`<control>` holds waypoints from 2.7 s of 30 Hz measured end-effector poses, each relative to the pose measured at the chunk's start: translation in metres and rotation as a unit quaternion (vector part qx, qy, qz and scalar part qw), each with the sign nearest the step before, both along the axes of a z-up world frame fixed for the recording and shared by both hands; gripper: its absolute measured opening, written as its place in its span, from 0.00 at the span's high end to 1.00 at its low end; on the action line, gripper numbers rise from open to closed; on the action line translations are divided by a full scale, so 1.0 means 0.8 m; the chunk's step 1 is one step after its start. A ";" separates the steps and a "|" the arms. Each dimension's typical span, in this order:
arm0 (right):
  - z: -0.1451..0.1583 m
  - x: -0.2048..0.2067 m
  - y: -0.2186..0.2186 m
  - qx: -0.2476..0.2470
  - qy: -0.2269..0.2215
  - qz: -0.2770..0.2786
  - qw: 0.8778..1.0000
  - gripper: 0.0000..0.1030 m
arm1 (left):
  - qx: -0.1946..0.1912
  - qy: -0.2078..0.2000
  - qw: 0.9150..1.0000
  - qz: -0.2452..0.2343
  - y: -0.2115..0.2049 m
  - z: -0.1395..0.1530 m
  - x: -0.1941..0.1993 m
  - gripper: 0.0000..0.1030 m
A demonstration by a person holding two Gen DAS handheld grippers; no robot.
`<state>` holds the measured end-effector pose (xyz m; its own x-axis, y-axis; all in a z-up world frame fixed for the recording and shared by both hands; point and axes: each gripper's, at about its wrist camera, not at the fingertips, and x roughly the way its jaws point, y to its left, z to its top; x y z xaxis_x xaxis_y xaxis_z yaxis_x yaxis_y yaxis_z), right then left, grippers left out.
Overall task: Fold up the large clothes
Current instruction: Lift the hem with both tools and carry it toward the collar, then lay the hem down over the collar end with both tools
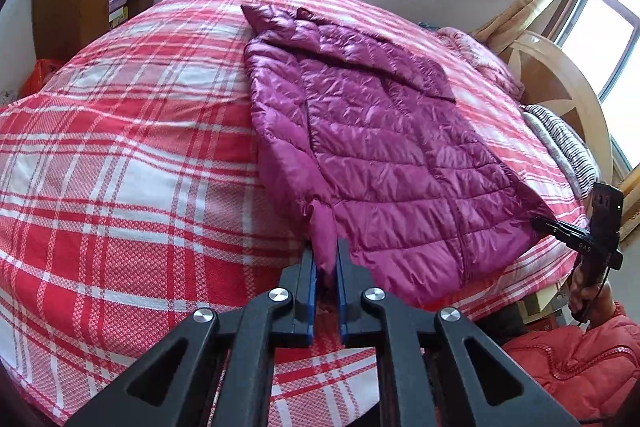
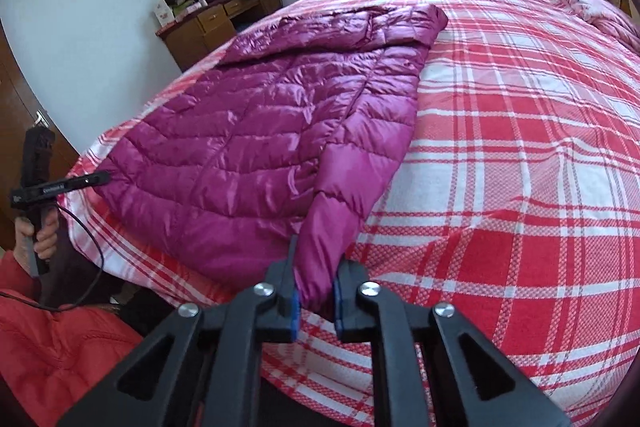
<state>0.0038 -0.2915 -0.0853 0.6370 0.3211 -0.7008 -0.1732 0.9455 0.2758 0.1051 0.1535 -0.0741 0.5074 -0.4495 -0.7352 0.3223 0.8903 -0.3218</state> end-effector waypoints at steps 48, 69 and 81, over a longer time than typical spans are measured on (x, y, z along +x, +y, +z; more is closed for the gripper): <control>0.088 0.365 -0.133 0.081 -0.036 -0.179 0.980 0.89 | -0.072 0.012 0.973 0.220 -0.044 0.068 0.373 0.94; -0.032 0.439 -0.167 0.061 0.016 -0.246 0.967 0.17 | -0.080 0.073 0.958 0.267 -0.036 -0.043 0.455 0.90; 0.109 0.349 -0.157 0.000 -0.114 -0.249 0.962 0.26 | 0.081 -0.046 0.966 0.242 -0.027 0.087 0.368 0.89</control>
